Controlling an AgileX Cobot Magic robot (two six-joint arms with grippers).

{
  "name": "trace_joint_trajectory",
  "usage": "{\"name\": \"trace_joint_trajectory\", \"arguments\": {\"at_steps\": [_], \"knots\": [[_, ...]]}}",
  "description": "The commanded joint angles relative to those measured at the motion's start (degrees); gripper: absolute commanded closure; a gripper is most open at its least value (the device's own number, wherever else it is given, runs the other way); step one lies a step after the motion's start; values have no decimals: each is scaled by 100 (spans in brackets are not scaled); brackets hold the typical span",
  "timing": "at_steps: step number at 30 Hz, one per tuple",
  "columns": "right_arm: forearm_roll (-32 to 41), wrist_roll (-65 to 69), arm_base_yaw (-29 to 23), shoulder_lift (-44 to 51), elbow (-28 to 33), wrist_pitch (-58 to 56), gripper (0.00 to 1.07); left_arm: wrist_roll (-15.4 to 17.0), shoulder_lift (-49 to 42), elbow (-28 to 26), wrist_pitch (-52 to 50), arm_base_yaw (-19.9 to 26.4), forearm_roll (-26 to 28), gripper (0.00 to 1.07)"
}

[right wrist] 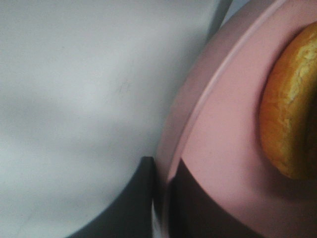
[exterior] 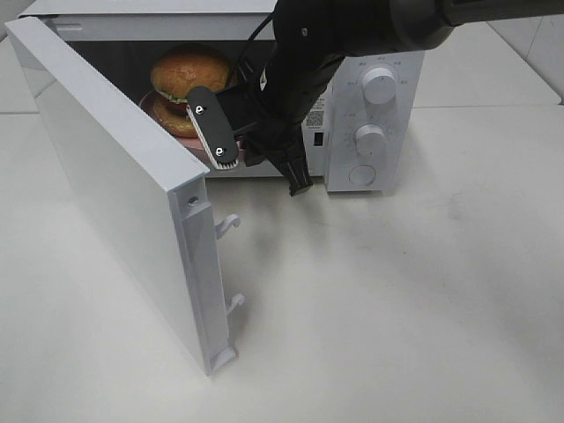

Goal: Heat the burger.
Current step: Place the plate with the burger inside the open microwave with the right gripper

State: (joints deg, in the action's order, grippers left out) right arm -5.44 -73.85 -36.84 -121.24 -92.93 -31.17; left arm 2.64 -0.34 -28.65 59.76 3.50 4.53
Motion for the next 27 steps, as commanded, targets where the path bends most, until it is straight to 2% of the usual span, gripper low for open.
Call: {"name": "trace_joint_trajectory", "arguments": {"at_steps": [1,27], "knots": [[-172,269,-6,-34,-298,241,107,0,-109,6,-52,-29,-17,7],[-218,733,-6,-1232,-1960,155,107,6,-109,6,-52,-29,-17,7]]}}
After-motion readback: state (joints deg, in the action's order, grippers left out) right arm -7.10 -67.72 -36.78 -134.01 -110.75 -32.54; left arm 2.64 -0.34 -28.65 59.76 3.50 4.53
